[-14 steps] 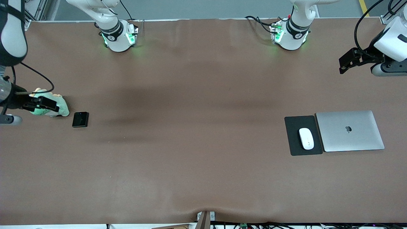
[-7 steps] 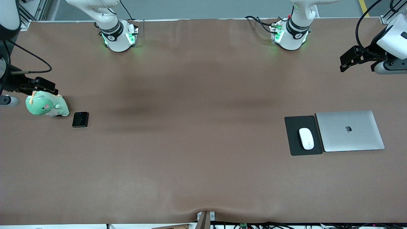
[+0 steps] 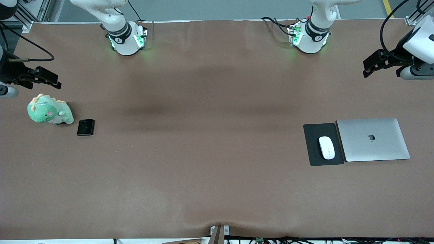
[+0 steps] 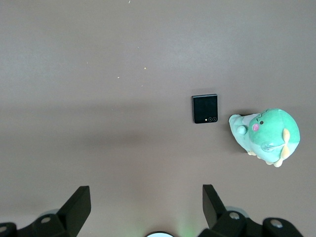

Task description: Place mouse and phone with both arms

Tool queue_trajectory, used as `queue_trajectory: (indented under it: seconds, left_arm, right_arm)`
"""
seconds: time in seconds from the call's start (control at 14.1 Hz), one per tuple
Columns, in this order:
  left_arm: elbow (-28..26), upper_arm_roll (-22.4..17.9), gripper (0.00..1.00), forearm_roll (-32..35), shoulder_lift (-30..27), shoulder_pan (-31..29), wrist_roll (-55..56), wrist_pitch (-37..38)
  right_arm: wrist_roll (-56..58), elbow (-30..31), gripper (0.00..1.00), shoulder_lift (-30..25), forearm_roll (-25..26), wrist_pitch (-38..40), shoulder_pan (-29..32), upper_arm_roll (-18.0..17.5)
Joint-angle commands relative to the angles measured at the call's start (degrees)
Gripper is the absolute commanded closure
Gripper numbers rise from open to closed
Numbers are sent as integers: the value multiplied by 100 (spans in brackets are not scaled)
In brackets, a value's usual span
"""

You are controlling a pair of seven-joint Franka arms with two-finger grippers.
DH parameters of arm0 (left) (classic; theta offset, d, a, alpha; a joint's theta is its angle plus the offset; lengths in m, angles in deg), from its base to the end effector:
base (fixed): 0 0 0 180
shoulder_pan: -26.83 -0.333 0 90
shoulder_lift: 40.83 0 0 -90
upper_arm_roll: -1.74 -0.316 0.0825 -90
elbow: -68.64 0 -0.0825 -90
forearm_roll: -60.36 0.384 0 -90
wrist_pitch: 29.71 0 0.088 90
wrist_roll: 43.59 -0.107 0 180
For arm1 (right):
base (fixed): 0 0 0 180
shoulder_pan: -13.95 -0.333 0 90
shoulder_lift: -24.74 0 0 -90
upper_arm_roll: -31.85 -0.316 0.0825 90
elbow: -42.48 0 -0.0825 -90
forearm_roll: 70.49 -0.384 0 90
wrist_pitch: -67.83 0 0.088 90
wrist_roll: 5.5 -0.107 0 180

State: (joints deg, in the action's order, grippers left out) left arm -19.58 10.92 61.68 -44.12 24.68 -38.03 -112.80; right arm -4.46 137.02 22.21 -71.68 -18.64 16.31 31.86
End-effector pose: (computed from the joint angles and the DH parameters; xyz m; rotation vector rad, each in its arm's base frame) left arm 0.5202 -0.0643 0.6592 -3.1056 0.0355 0.0452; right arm 0.5320 -0.0197 0.6063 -3.1142 0.0357 0.1497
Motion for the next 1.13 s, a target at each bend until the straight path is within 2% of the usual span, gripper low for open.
queue_trajectory:
  seconds: [0.0, 0.42, 1.06]
  left_arm:
    - [130, -30, 0, -87, 48, -4, -124, 47]
    - [121, -30, 0, -78, 48, -4, -63, 47]
    - [130, -39, 0, -61, 110, -4, -80, 47]
  right_arm:
    - [-43, 56, 0, -168, 22, 121, 1, 34]
    - [-78, -242, 0, -186, 92, 332, -86, 34]
    - [-78, -304, 0, -160, 110, 359, -61, 69]
